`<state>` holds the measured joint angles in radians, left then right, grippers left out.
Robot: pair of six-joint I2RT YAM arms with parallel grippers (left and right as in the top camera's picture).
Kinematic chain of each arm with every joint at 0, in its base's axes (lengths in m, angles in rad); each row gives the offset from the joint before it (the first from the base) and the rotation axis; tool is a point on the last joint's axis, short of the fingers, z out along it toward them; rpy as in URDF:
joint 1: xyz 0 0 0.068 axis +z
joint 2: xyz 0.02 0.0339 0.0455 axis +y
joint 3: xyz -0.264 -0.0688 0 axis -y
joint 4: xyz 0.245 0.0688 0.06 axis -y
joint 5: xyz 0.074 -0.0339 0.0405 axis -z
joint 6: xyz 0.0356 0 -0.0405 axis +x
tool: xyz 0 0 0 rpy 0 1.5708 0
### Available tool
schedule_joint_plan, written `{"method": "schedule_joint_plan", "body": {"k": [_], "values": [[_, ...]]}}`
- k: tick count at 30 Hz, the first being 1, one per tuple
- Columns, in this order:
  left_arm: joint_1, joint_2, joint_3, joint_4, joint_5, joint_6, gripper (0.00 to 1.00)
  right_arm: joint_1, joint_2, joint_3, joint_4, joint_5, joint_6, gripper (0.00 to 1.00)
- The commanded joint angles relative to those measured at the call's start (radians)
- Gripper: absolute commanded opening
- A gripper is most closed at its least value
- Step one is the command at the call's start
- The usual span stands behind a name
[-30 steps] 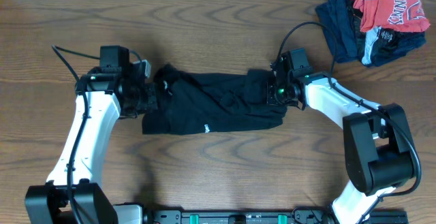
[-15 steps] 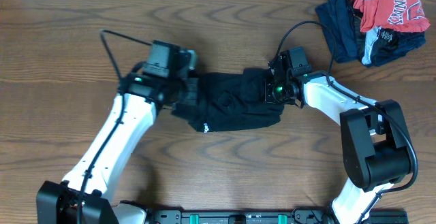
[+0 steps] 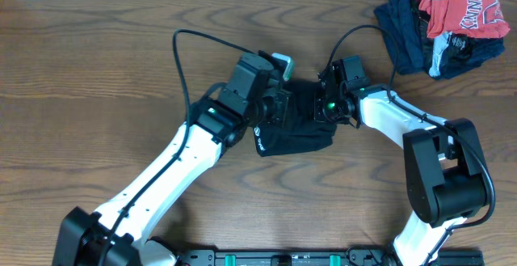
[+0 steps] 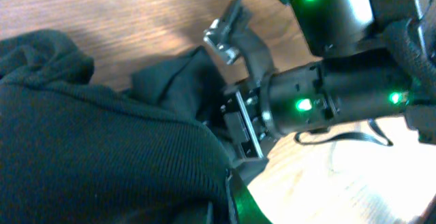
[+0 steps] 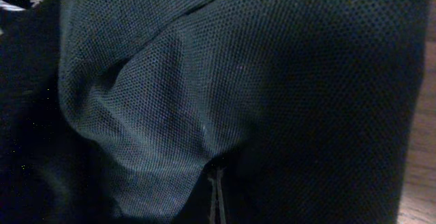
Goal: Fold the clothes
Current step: 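Fold the left end rightward over the middle with the left gripper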
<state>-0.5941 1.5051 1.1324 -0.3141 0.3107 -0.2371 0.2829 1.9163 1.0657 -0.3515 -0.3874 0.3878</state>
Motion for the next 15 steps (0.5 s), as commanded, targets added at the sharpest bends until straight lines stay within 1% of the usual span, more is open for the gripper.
{"method": "schedule_joint_plan", "body": {"k": [1,5,8,11,15], "values": [[-0.020,0.045,0.022,0.033,0.002,-0.028,0.06,0.000,0.080,-0.039,0.003,0.058,0.020,0.01],[-0.047,0.094,0.022,0.077,0.002,-0.032,0.06,-0.030,0.065,-0.021,0.019,0.019,0.014,0.01],[-0.062,0.122,0.022,0.104,0.002,-0.032,0.06,-0.068,0.018,0.010,0.002,-0.037,-0.001,0.01],[-0.070,0.134,0.022,0.115,0.002,-0.035,0.06,-0.113,-0.070,0.035,-0.022,-0.073,-0.004,0.01],[-0.070,0.134,0.022,0.126,0.002,-0.035,0.06,-0.179,-0.236,0.040,-0.042,-0.092,-0.003,0.01]]}}
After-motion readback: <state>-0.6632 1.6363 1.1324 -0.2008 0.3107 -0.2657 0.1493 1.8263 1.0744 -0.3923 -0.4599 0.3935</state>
